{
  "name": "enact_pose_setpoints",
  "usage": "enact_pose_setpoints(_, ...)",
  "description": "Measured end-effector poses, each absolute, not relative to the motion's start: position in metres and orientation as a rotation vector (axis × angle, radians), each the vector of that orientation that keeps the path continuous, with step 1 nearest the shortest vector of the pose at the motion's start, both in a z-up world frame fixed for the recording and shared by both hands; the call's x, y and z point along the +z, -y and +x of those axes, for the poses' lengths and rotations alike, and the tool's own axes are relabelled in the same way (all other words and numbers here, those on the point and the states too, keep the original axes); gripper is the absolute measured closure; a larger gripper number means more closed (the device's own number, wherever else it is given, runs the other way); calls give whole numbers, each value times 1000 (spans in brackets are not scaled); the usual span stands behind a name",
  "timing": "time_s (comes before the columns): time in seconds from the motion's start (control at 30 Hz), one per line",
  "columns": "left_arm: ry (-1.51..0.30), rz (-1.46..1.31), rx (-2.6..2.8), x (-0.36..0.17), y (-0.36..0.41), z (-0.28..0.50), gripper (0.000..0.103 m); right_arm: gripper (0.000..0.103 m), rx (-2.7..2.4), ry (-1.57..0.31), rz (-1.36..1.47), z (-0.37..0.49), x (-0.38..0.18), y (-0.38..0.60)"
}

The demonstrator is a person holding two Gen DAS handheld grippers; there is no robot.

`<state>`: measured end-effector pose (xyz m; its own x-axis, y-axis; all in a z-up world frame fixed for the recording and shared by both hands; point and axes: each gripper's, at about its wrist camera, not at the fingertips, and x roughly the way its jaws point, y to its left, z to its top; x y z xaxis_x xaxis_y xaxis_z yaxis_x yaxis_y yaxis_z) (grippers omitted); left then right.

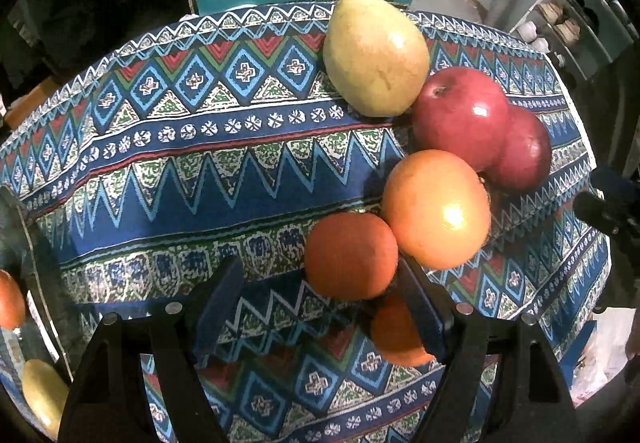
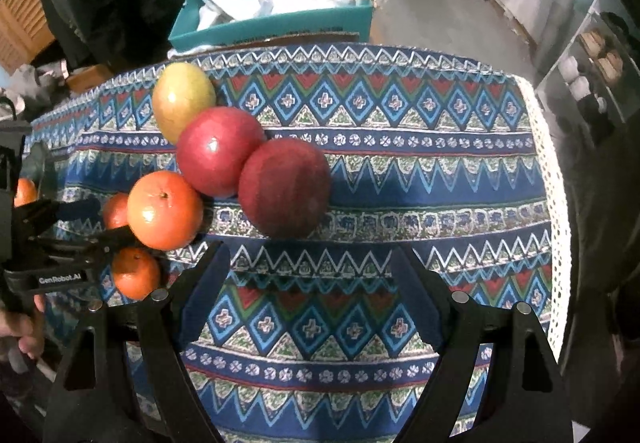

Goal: Organize fruits
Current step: 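Grasp a small tangerine with left gripper while right gripper grasps a red apple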

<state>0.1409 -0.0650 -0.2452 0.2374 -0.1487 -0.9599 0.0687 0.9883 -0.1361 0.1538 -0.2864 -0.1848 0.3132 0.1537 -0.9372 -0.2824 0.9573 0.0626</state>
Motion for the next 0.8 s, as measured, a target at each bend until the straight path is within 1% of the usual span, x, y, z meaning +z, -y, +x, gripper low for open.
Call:
enact_pose_setpoints(0.27,-1301,-28,-194,-248,67,144,23,20,354,-1249,-191,171,-218,269)
enact_pose_setpoints(0.67,-1281,-14,-234,-246,63,147,23,21,359,-1263,-202,194,-251,248)
enact_pose_setpoints(0.8,-1276,-22,-258,-246,61,148,23,30,378,-1271,-150,202,-256,249)
